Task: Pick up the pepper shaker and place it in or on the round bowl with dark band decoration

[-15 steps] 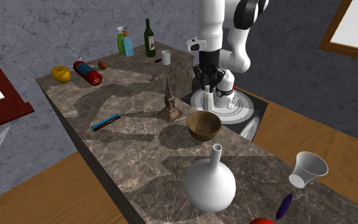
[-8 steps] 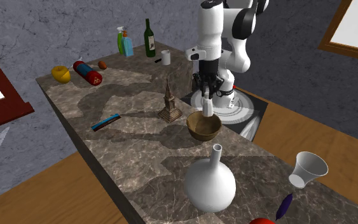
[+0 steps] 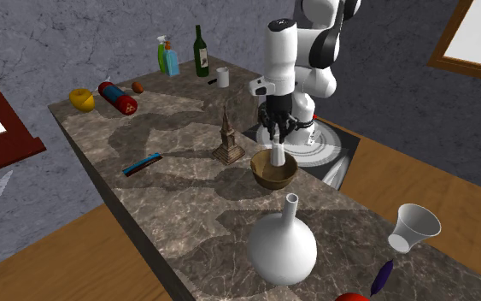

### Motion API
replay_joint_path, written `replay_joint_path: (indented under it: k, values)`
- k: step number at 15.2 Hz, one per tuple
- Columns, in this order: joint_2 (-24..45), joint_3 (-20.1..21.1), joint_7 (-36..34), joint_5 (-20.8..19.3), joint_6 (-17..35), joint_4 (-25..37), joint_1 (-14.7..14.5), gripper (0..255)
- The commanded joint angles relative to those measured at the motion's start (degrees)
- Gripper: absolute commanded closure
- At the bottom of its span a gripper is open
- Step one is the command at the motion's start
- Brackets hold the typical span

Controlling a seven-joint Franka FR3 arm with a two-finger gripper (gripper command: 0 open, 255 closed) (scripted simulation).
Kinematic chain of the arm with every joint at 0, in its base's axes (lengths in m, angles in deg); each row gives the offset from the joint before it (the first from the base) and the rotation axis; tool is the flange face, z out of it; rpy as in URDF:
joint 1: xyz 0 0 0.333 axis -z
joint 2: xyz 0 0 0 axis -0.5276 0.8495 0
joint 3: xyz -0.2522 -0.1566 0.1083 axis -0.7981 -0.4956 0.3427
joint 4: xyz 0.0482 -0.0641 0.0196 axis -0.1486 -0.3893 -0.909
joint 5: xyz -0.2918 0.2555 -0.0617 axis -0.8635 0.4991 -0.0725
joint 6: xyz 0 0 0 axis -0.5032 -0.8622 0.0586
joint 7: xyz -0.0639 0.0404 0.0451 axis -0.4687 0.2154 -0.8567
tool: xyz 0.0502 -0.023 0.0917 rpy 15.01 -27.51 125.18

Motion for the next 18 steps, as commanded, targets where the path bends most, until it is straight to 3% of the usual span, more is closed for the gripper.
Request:
replay_joint_path:
  k: [1, 4, 12, 13, 18]
  values:
    - [0.2, 0.1, 0.1, 0.1, 1.5, -1.3, -0.1, 255]
    - [0.8, 0.3, 0.2, 0.2, 3.9, -3.0, -0.1, 255]
    - [0.8, 0.3, 0.2, 0.2, 3.9, -3.0, -0.1, 255]
    - [0.8, 0.3, 0.2, 0.2, 3.9, -3.0, -0.1, 0]
    - [0.8, 0.3, 0.2, 0.2, 3.9, -3.0, -0.1, 0]
